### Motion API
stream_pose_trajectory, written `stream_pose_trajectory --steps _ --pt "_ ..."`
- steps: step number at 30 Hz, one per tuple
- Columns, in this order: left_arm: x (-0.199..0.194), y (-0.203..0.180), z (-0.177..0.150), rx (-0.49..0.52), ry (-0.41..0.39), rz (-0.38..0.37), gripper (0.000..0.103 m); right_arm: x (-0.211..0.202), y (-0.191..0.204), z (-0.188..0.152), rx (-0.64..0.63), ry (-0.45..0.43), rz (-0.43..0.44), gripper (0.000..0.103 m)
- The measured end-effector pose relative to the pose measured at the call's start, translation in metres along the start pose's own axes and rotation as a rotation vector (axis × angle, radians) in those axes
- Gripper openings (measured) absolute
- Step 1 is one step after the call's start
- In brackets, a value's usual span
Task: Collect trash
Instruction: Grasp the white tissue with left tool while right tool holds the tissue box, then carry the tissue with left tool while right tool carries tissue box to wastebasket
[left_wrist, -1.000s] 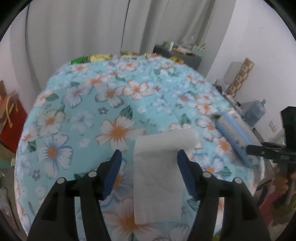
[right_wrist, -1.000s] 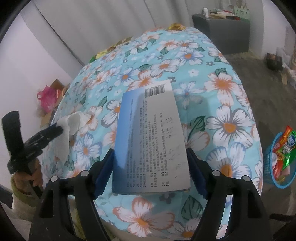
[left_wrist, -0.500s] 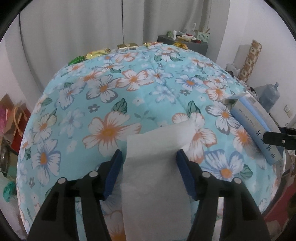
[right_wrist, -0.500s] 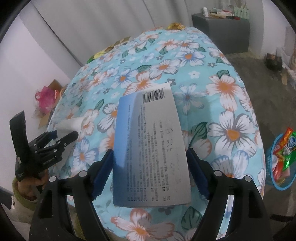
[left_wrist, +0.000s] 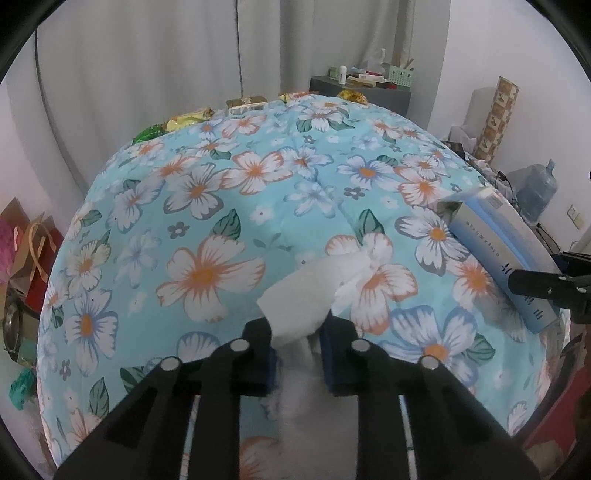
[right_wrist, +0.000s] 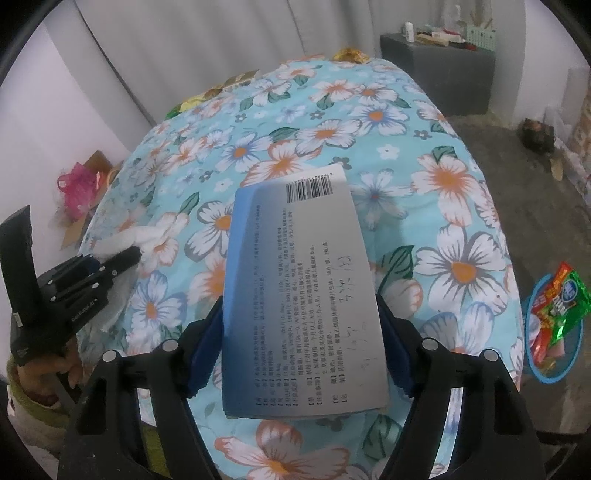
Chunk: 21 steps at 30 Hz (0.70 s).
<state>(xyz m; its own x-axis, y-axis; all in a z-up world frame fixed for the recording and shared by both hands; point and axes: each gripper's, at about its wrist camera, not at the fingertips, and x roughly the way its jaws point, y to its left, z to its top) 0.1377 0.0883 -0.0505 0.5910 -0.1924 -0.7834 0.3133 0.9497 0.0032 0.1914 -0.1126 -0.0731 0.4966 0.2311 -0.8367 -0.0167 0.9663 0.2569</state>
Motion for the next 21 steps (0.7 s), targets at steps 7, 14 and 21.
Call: stream_pose_trajectory --steps 7,14,21 --pt "-0.005 -0.004 0.002 0.01 -0.024 0.013 0.013 -0.002 -0.002 0.0 0.015 -0.011 0.008 0.07" --pt "-0.014 -0.004 0.004 0.017 -0.055 0.029 0.012 -0.005 -0.003 -0.001 0.025 -0.023 0.014 0.069" --pt "-0.024 -0.005 0.005 0.017 -0.08 0.032 0.012 -0.01 -0.002 -0.001 0.03 -0.042 0.019 0.069"
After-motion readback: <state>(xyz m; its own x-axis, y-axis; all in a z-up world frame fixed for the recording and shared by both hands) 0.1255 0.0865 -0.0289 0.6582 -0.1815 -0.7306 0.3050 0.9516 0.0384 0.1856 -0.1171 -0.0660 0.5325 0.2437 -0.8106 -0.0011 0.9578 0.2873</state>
